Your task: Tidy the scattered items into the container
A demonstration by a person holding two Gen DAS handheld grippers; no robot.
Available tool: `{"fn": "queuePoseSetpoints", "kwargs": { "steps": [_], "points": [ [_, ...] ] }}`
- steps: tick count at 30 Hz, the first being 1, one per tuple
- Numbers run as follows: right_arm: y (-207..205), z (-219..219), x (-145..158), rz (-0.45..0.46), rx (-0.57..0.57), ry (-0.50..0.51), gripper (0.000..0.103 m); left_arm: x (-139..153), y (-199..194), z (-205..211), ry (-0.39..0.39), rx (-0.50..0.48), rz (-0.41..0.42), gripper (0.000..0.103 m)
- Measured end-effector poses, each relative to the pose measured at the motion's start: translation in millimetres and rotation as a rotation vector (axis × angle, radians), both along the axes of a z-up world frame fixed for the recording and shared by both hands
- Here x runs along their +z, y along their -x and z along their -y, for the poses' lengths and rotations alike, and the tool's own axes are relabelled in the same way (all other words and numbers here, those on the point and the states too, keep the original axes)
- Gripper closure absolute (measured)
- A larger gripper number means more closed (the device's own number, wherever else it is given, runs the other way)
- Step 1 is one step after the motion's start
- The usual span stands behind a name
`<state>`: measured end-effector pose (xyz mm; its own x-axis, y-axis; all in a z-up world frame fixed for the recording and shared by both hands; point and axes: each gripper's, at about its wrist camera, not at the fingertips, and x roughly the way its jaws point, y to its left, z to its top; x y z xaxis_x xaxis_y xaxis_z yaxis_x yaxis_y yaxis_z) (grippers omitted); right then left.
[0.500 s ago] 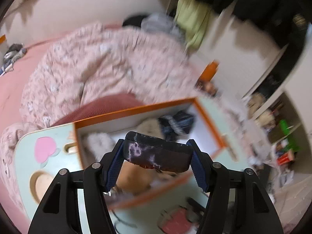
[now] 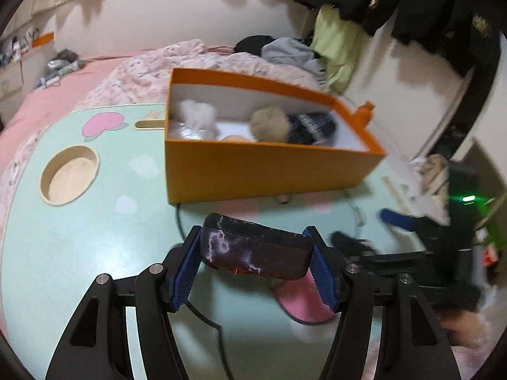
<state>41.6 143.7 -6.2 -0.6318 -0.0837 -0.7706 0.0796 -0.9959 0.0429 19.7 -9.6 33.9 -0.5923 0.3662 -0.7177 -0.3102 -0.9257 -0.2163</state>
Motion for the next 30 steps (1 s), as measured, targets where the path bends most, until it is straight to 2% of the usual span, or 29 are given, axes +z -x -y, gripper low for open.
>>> {"fn": "queuePoseSetpoints", "kwargs": {
  "steps": [3,5,8,11,14,18,21,22,23,25,28,30],
  "points": [
    [-1,1,-1,0.0,0.0,-0.001,0.0,-12,1,-1,0.074,0.057,-0.01,0.039],
    [0,1,0,0.0,0.0,-0.001,0.0,-15,-6,2,0.049,0.058,-0.033,0.036],
    [0,1,0,0.0,0.0,0.002,0.0,-16,-12,10,0.031,0.069,-0.057,0.023],
    [0,1,0,-0.003,0.001,0.007,0.0,-13,-14,11,0.018,0.085,-0.072,0.022],
    [-6,-7,8,-0.035,-0.003,0.071,0.0,-12,-21,15,-0.012,0.092,-0.103,0.022],
    [-22,-23,39,-0.148,0.014,0.191,0.0,-12,-26,16,-0.038,0.09,-0.134,0.022],
    [-12,-17,83,-0.226,0.148,0.234,0.008,-15,-23,13,-0.03,0.088,-0.113,0.022],
    [-1,-13,95,-0.232,0.175,0.231,0.017,-16,-21,12,-0.029,0.085,-0.105,0.022],
    [13,-7,106,-0.231,0.199,0.227,0.032,-17,-21,11,-0.032,0.081,-0.102,0.022],
    [50,5,115,-0.183,0.234,0.208,0.042,-17,-23,10,-0.035,0.081,-0.106,0.022],
    [100,34,108,-0.022,0.303,0.208,0.047,-17,-24,10,-0.04,0.087,-0.112,0.022],
    [125,53,98,0.044,0.337,0.207,0.05,-18,-24,11,-0.042,0.088,-0.108,0.022]
  ]
}}
